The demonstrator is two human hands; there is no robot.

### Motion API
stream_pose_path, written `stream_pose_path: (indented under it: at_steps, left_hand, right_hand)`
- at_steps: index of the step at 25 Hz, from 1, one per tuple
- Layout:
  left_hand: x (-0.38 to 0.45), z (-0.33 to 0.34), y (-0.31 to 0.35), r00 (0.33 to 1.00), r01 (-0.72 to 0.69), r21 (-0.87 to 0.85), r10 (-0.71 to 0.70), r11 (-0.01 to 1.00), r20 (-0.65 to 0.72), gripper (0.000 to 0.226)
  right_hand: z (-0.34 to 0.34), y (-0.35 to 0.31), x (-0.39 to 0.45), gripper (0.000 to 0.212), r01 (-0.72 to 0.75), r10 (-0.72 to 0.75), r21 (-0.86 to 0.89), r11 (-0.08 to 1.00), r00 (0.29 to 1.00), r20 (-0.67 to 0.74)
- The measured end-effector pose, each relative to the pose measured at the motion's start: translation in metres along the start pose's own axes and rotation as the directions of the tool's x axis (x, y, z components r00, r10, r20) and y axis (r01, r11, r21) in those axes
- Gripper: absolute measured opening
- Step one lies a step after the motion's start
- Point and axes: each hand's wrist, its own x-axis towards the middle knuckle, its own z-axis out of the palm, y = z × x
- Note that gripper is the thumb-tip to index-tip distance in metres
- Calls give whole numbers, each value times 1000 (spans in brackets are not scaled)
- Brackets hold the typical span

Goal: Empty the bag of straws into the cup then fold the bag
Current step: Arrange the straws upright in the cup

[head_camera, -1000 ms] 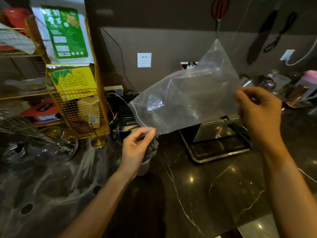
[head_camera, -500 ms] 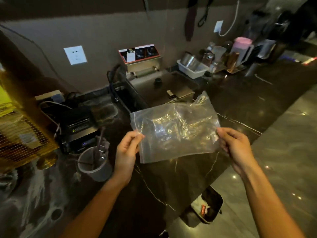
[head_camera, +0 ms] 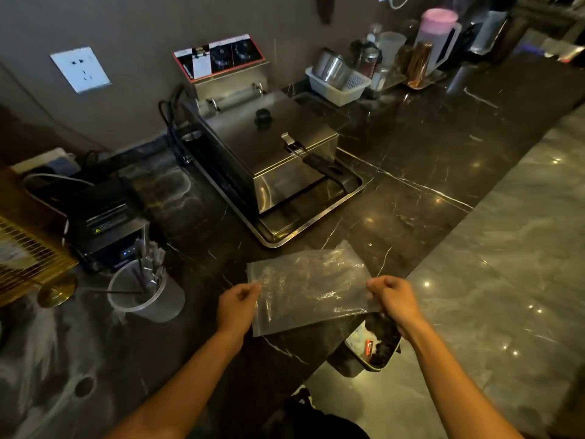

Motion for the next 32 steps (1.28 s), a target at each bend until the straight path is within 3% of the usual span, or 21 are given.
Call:
stream_pose_path:
  at_steps: [5,10,14,16,19,25,32]
  left_hand:
    - [17,16,-11,999,49,99,-50,994,11,9]
    - [20,26,-10,999,22,174,-31,984,45,29]
    - [21,16,-9,993,-7,206,-17,978,114,62]
    - [20,5,-8,991,-31,290,-8,956,132,70]
    - [16,-15,-5,991,-39,264,3,964,135,66]
    - [-4,-74,3,987,-158,146,158,977,7,22]
    - [-44,-152,-12,969,-108,216,151,970,-193,13]
  right_hand:
    - [11,2,31,11,118,-148,-342,932,987,-62]
    - [26,-10,28,54,285,-275,-636,717,954,118]
    - [37,-11,22,46,405,-271,-778,480,912,308]
    - [42,-15,20,41,405,-247,-796,450,913,325]
    - [57,-32,16,36,454,-284,-779,433,888,361]
    - [142,-90,-10,35,652,-383,-556,516,756,531]
    - [244,-142,-60,65,727,-338,-273,630,573,747]
